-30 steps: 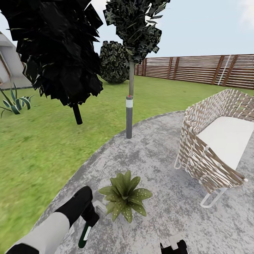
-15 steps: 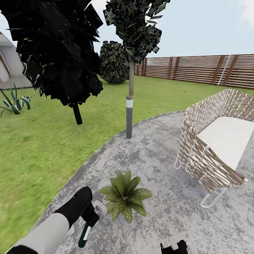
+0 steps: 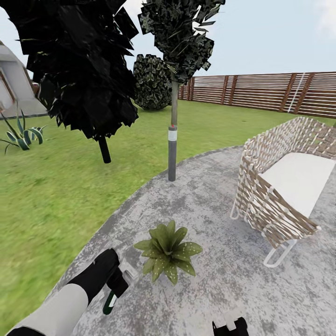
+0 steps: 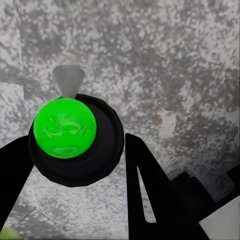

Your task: Pick up the pesticide atomizer in the garden and spray insectifuge to fully cover both potted plants in the garden.

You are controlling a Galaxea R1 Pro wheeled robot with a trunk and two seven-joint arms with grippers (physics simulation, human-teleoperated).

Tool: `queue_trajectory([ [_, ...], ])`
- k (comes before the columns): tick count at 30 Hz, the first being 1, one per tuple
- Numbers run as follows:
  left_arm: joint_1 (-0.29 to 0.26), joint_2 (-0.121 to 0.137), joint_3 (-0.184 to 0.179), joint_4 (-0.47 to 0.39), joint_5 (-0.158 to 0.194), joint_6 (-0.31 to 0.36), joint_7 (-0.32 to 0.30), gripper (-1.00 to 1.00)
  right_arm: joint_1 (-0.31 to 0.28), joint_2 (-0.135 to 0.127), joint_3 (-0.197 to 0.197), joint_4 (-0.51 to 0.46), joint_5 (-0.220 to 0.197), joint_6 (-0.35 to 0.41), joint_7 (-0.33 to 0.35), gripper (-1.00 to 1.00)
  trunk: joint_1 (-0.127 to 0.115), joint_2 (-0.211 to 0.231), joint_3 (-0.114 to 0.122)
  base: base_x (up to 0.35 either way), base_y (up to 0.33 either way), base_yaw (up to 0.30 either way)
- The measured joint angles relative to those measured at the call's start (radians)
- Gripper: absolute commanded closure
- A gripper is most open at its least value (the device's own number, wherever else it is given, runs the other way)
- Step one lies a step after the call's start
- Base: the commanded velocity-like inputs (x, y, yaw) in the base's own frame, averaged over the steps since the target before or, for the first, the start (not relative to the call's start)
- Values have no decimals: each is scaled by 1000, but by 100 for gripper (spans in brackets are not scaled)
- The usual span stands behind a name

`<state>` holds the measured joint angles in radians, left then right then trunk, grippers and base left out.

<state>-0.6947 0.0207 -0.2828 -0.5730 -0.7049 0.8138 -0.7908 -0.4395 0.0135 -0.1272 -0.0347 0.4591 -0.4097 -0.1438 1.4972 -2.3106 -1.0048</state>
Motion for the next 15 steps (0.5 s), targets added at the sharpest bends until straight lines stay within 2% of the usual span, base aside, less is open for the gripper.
queue_trajectory([
  [9, 0, -2, 2, -1, 9, -9, 10, 100, 0, 1, 0, 0, 0, 0, 0, -100, 0, 0, 0, -21, 21, -264],
  [11, 0, -2, 5, -1, 11, -8, 9, 100, 0, 1, 0, 0, 0, 0, 0, -100, -1, 0, 0, 33, 198, -219],
  [15, 0, -2, 7, -2, 10, -8, 10, 100, 0, 2, 0, 0, 0, 0, 0, -100, -1, 0, 0, 110, 272, -47],
])
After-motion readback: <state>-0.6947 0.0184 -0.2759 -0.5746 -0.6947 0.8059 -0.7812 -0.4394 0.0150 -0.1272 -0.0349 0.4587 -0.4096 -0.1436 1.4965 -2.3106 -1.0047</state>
